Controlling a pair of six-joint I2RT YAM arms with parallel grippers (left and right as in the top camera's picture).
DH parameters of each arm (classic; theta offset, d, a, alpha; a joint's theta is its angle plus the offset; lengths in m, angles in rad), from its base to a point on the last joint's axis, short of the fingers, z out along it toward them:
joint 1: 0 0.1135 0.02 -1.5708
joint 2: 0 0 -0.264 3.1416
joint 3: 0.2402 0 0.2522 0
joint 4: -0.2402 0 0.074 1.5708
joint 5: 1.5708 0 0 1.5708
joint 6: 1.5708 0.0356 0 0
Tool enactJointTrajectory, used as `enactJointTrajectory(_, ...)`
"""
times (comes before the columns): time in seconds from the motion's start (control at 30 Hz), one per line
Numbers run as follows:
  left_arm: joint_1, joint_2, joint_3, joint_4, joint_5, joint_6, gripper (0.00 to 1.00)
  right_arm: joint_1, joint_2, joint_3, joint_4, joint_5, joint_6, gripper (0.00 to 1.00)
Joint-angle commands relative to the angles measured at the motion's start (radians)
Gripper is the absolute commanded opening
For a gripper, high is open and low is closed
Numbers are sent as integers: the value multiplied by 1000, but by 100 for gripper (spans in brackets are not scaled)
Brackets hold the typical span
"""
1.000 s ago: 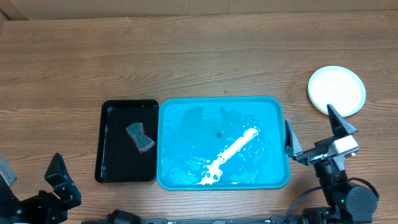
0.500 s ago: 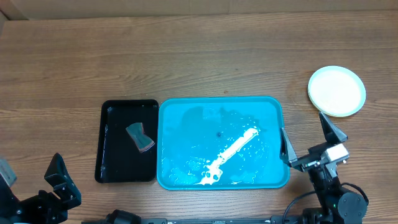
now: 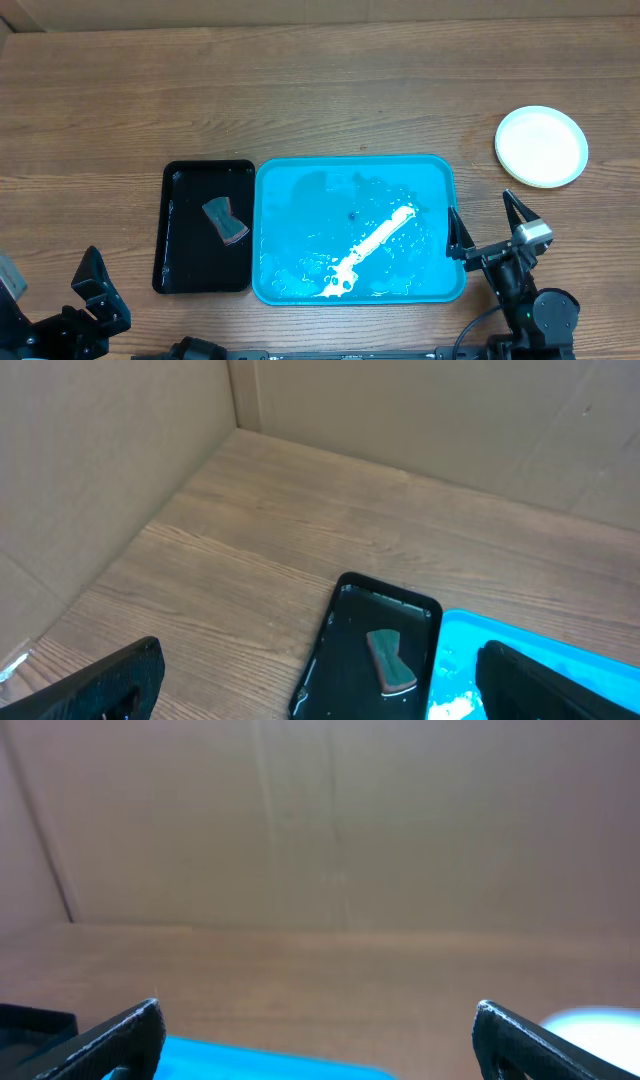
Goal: Clean dirty plates on tray and stack at the side
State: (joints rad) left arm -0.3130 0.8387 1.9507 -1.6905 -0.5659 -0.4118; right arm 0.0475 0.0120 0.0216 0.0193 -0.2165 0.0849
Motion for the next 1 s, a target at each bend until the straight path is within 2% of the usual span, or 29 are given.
enactJointTrajectory(0.0,-6,5,0,1,-17,8,100,11,-9,-14,-21,59,63,100)
enactJointTrajectory(0.13,-6,5,0,1,-17,8,100,22,-9,-14,-91,67,42,100)
enactJointTrajectory(0.3,-6,5,0,2,-17,8,100,31,-9,-14,-92,63,-15,100)
enactJointTrajectory(0.97,-6,5,0,2,-17,8,100,32,-9,-14,-89,63,-3,100)
